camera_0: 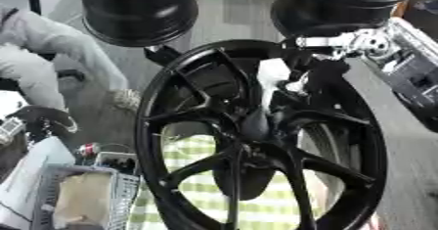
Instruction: Pull the pin out of the wheel hub.
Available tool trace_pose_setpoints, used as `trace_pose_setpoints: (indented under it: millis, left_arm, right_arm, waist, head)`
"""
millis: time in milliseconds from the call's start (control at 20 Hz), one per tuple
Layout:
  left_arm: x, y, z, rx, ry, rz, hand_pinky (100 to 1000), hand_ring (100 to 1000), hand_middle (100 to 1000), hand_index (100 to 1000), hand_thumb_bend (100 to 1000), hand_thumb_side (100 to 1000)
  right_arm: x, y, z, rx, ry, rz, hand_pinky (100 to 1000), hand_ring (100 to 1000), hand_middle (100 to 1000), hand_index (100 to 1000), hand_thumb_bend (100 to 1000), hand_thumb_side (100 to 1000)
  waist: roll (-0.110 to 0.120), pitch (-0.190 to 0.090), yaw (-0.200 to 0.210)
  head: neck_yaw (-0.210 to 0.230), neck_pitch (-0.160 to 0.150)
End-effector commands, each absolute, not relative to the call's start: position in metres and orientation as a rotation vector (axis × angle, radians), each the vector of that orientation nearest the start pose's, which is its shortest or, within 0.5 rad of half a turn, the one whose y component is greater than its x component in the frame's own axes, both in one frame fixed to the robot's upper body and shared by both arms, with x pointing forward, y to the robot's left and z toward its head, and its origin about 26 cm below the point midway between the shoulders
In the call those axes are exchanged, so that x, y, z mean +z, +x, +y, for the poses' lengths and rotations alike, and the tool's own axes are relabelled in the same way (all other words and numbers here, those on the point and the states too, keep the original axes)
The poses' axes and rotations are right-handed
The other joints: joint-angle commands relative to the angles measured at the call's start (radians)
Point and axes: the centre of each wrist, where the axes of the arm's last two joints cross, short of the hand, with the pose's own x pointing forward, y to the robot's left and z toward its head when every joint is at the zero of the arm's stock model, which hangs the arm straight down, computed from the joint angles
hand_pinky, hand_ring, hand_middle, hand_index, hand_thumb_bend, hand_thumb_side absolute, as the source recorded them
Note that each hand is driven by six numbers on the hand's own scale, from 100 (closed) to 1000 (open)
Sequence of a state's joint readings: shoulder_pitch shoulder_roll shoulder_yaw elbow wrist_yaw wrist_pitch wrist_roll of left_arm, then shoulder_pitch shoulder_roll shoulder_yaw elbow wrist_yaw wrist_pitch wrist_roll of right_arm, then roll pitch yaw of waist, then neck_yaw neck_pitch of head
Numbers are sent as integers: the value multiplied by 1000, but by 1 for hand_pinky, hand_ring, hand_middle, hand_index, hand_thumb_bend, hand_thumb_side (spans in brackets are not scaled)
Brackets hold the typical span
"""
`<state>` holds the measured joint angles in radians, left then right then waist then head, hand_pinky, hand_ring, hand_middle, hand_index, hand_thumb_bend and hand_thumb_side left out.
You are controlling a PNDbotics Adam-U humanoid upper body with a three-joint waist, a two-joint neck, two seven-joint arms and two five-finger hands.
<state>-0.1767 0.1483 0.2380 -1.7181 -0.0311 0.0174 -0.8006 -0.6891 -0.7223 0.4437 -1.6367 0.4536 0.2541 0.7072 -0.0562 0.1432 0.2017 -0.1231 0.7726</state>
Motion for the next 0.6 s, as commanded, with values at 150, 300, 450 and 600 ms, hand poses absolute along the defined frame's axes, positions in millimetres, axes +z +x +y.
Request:
trace_pose_setpoints:
  millis: [150, 300, 450, 600]
  left_arm:
    - [99, 311, 319, -741, -251, -1747, 736, 600, 614, 733, 100, 918]
    - [99, 311, 319, -741, -250, -1748, 736, 600, 614, 733, 100, 918]
    - [99, 311, 319, -742, -251, -1748, 736, 600, 614, 733, 100, 918]
    - [99, 311, 319, -743, -252, -1748, 737, 600, 614, 733, 100, 918]
  right_arm:
    - [236, 366, -235, 1646, -530, -1287, 758, 773, 757, 881, 209, 365]
    - [237, 362, -233, 1664, -516, -1295, 755, 770, 744, 869, 195, 351]
    - [237, 357, -231, 1677, -500, -1301, 751, 764, 727, 852, 178, 332]
    - [237, 354, -228, 1691, -483, -1300, 750, 763, 724, 845, 164, 323]
  waist:
    - [4, -9, 0]
    - [4, -9, 1]
    - [3, -9, 2]
    - [2, -9, 3]
  head:
    - [0, -3]
    - [-1, -3]
    - [-2, -3]
    - [-2, -3]
